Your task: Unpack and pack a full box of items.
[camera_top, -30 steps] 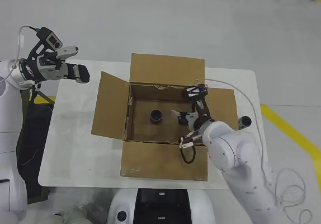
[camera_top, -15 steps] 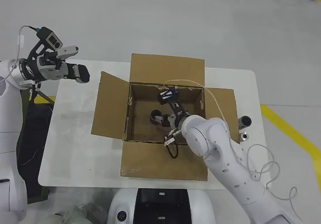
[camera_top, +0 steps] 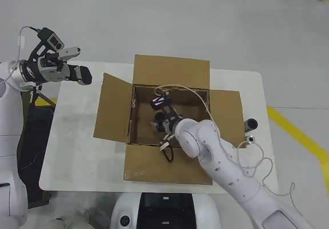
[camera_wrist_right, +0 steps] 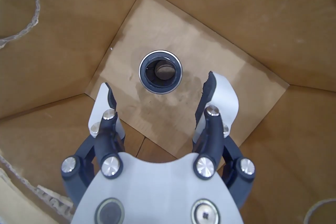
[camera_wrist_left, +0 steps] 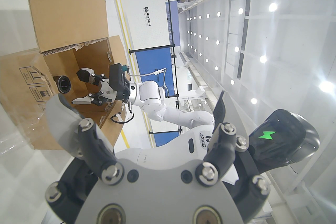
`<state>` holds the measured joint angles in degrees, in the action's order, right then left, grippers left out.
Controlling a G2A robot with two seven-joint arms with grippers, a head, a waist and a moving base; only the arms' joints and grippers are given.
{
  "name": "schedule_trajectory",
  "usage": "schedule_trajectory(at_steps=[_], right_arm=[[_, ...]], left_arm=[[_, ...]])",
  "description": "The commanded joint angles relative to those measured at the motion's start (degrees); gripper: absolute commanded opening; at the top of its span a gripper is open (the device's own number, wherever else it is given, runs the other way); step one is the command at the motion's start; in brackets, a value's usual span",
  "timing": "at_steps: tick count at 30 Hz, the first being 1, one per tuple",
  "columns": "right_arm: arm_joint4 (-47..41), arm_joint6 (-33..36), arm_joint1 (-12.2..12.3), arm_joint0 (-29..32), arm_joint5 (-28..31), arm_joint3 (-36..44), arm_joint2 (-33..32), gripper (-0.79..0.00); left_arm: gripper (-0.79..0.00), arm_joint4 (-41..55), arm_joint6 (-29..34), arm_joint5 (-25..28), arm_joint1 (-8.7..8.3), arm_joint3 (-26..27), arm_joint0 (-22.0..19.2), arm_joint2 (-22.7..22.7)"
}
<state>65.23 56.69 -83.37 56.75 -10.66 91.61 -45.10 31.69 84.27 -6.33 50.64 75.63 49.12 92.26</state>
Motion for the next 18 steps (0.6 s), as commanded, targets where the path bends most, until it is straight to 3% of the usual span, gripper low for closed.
schedule_trajectory(at_steps=[1,12,18], right_arm=[[0.0,-0.4,-0.3,-0.6,-0.1,-1.2,0.7,-0.139],[-1.0,-2.2,-2.2,-3.8,-1.3,-8.2,2.7,-0.145],[-1.8,-2.8,-3.1,-5.3,-1.6,-11.1,2.8,-0.185]], left_arm=[[0.0,0.0,0.0,0.0,0.0,0.0,0.0,0.0],[0.0,0.0,0.0,0.0,0.0,0.0,0.0,0.0],[0.0,0.0,0.0,0.0,0.0,0.0,0.0,0.0]])
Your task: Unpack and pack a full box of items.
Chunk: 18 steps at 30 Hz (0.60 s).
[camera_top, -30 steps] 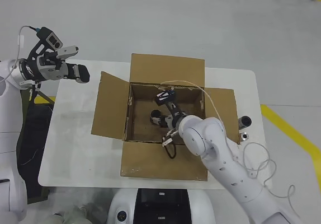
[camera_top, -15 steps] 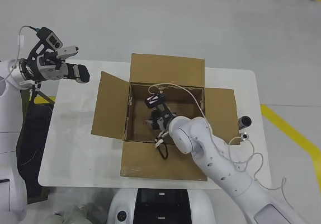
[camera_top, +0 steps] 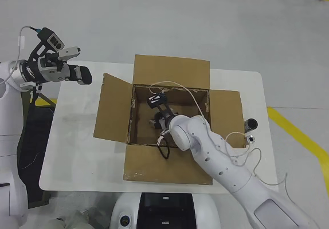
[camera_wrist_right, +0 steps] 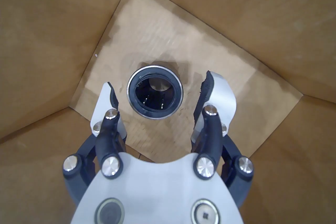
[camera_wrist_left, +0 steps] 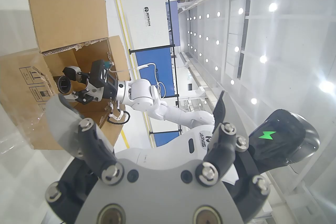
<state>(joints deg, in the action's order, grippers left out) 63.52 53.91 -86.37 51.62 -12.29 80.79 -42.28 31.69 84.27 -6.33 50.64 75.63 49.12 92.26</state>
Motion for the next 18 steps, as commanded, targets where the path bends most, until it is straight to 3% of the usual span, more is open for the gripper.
schedule_trajectory(at_steps=[1,3,8,10,18], right_arm=[[-0.1,-0.1,-0.2,-0.3,0.1,-0.6,0.0,-0.203],[0.0,0.0,-0.4,-0.5,0.1,-1.1,0.0,-0.259],[0.3,0.3,-0.7,-0.6,0.6,-1.7,-0.1,-0.646],[0.6,0.3,-0.7,-0.4,0.8,-1.2,-0.3,-0.76],[2.2,1.0,0.3,2.7,1.4,4.8,-3.8,-0.785]], left_arm=[[0.0,0.0,0.0,0.0,0.0,0.0,0.0,0.0],[0.0,0.0,0.0,0.0,0.0,0.0,0.0,0.0],[0.0,0.0,0.0,0.0,0.0,0.0,0.0,0.0],[0.0,0.0,0.0,0.0,0.0,0.0,0.0,0.0],[0.0,0.0,0.0,0.0,0.0,0.0,0.0,0.0]])
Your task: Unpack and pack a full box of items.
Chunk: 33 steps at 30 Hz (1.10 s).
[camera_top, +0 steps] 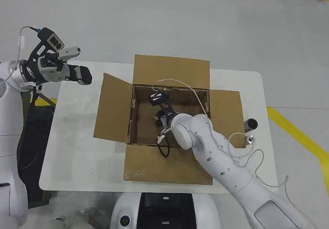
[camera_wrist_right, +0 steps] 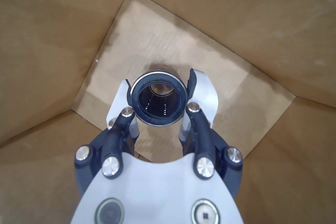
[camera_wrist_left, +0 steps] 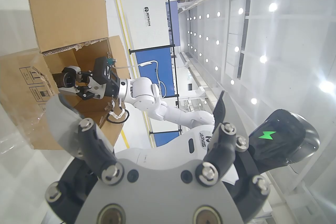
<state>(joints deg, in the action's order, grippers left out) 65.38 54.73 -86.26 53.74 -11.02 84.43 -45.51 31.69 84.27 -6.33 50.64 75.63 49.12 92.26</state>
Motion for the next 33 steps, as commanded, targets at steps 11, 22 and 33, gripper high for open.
schedule_trajectory(at_steps=[11,22,33], right_arm=[[3.5,3.3,2.2,8.0,0.9,16.3,-6.9,-0.785],[7.6,6.3,3.9,16.0,0.9,31.5,-13.2,-0.785],[9.4,7.7,4.9,21.7,-0.2,40.8,-19.6,-0.785]], left_arm=[[0.0,0.0,0.0,0.0,0.0,0.0,0.0,0.0],[0.0,0.0,0.0,0.0,0.0,0.0,0.0,0.0],[0.0,0.0,0.0,0.0,0.0,0.0,0.0,0.0]])
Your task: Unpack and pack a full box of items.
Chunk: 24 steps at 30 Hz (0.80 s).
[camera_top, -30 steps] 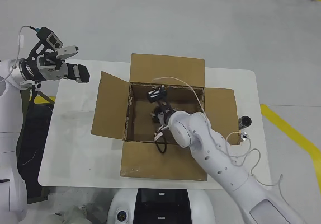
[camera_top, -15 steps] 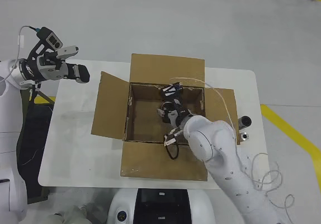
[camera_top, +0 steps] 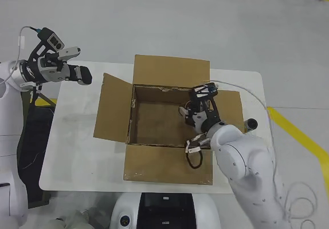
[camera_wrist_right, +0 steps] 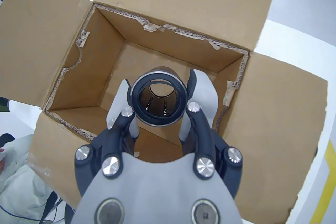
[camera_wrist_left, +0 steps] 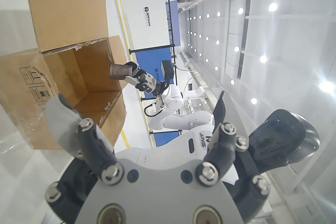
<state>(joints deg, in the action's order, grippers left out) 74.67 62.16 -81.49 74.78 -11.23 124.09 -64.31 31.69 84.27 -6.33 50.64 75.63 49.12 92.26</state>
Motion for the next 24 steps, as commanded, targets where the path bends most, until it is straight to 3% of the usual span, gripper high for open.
schedule_trajectory(at_steps=[1,13,24], right_arm=[[0.3,0.5,0.2,1.3,-0.1,2.1,-1.6,-0.785],[2.1,0.4,1.3,10.3,-1.3,10.6,-10.6,-0.785],[2.5,-3.8,2.1,17.3,-0.4,10.6,-18.8,-0.785]], left_arm=[[0.0,0.0,0.0,0.0,0.0,0.0,0.0,0.0],[0.0,0.0,0.0,0.0,0.0,0.0,0.0,0.0],[0.0,0.0,0.0,0.0,0.0,0.0,0.0,0.0]])
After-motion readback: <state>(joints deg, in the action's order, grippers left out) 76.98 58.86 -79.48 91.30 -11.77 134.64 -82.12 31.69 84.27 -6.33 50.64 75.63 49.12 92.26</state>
